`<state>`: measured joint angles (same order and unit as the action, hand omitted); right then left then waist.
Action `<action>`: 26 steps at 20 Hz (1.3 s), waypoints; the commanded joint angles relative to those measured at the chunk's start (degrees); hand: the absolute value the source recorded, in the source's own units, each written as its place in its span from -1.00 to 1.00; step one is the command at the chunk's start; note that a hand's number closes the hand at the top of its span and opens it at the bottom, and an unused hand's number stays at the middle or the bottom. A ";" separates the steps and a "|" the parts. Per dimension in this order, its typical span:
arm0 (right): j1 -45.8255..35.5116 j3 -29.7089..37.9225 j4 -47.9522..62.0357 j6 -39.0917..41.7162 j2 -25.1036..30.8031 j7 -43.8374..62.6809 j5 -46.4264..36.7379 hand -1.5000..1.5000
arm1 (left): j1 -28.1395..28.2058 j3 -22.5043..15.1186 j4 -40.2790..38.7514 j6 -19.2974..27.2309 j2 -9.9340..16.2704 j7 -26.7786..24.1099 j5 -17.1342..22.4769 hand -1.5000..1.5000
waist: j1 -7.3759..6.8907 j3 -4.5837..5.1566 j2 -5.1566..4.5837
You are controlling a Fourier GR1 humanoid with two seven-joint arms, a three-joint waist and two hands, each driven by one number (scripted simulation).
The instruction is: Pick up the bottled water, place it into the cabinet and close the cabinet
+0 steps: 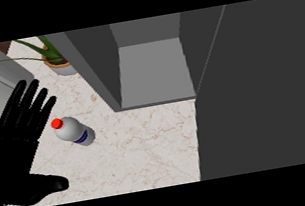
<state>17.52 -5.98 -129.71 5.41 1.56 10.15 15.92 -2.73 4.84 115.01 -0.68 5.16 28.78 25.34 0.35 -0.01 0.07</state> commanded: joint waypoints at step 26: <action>14.31 -0.20 1.51 9.01 0.11 -13.33 1.69 -1.00 | 8.21 12.08 -6.61 -12.24 2.95 -7.17 4.86 -1.00 | -0.05 0.00 -0.01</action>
<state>29.90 -8.35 -129.13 12.35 0.94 -0.12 15.54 5.40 16.23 110.92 -11.78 8.27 23.82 31.55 0.23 0.01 0.06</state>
